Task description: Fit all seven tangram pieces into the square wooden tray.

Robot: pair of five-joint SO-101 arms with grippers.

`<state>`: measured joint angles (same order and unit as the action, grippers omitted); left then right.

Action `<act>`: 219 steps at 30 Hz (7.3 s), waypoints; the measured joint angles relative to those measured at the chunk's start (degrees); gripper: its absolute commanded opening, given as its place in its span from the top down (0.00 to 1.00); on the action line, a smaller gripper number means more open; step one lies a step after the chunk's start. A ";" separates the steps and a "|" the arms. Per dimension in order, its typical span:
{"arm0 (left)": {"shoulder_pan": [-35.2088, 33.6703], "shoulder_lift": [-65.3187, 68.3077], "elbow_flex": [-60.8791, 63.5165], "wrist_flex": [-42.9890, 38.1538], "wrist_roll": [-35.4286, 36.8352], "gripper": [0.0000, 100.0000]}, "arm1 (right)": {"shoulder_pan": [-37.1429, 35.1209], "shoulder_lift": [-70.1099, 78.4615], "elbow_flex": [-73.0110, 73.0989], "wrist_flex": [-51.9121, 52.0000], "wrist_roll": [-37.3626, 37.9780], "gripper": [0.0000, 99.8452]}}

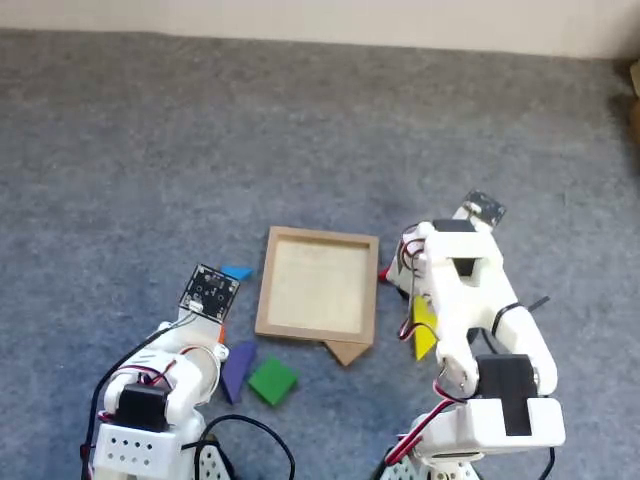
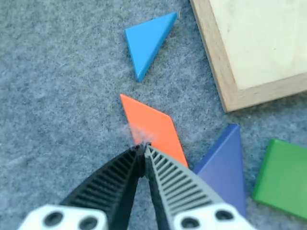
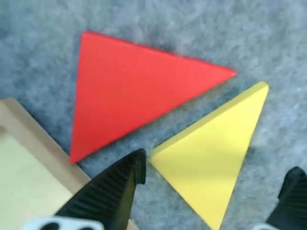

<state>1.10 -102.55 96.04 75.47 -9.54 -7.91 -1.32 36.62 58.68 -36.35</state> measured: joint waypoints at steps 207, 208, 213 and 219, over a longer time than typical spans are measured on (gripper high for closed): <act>0.00 0.00 0.00 0.00 0.00 1.00 | -15.56 -4.75 -16.97 14.86 44.40 0.84; 0.00 0.00 0.00 0.00 0.00 1.00 | -14.59 -5.19 -16.97 15.03 48.18 0.84; 0.00 0.00 0.00 0.00 0.00 1.00 | -9.93 -5.54 -16.97 15.21 66.11 0.83; 0.00 0.00 0.00 0.00 0.00 1.00 | -6.68 -5.54 -16.97 15.21 79.47 0.62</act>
<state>1.10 -102.55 96.04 75.47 -9.54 -14.59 -6.86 19.65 73.89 43.12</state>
